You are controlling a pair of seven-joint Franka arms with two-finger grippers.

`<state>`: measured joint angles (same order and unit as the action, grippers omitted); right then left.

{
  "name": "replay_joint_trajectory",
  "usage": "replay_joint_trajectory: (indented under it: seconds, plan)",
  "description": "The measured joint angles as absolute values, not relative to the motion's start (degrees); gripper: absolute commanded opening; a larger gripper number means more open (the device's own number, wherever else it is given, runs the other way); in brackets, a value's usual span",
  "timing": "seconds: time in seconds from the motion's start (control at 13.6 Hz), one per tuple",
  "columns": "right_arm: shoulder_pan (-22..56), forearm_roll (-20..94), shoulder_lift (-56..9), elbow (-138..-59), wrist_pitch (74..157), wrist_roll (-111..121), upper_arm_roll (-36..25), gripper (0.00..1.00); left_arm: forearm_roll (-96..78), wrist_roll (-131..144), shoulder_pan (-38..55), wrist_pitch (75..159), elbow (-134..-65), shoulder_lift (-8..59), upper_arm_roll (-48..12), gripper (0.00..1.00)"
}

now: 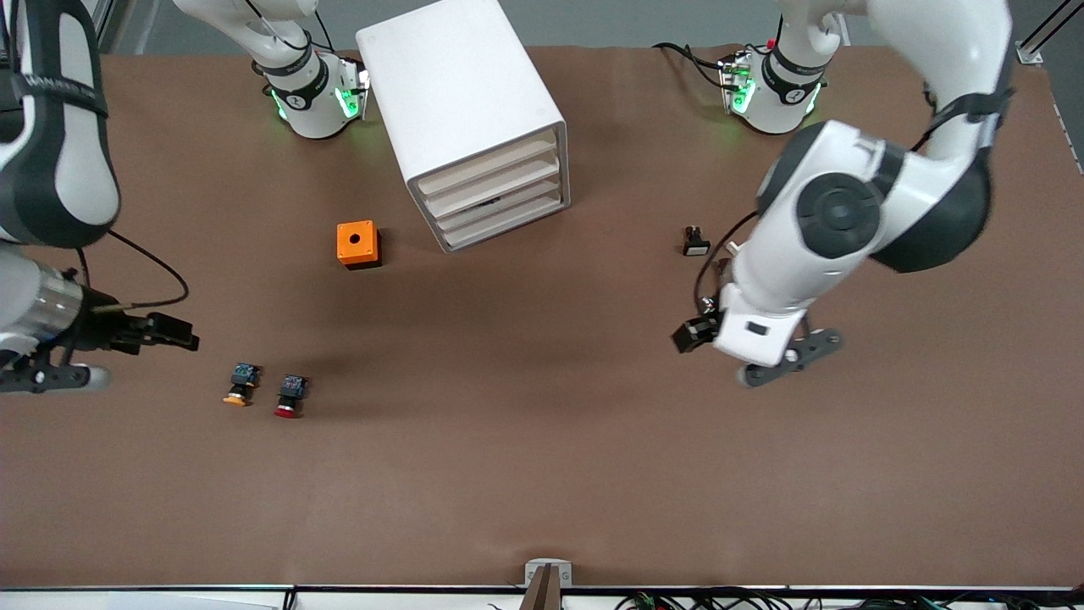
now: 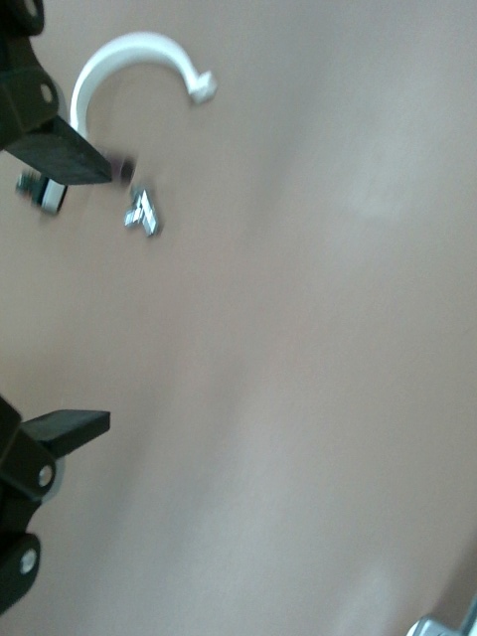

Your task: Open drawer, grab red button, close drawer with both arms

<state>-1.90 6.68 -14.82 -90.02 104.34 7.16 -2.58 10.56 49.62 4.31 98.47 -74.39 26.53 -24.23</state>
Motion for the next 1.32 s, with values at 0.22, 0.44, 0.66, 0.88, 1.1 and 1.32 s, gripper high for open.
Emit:
replay_joint_trajectory:
  seconds: [0.22,0.44,0.66,0.88,1.1,1.32]
  plan:
    - [-2.29,6.46,-9.66,-90.25,101.10,6.96,-2.58,1.00,10.56,41.99,-0.77,94.81,-74.42,22.45,-24.26,1.00]
    - [-2.29,6.18,-5.46,-90.70,99.45,4.54,-2.52,1.00,10.56,34.92,-5.09,91.11,-74.43,19.09,-24.29,1.00]
    - [-2.29,4.69,-4.06,-91.19,99.39,0.78,-2.19,1.00,9.71,30.57,-7.36,87.50,-74.44,16.22,-24.35,1.00]
    - [-2.29,2.74,-4.09,-91.65,98.25,-0.28,-1.77,1.00,7.84,24.46,-9.97,83.57,-74.48,13.32,-24.37,1.00]
    - [-2.29,2.41,-4.09,-91.67,97.49,-0.48,-1.78,1.00,6.49,19.68,-10.51,81.62,-74.81,11.08,-22.26,1.00]
    - [-2.29,2.27,-4.06,-91.67,97.43,-0.50,-1.78,1.00,2.01,14.82,-2.74,80.90,-78.02,7.34,-10.03,1.00]
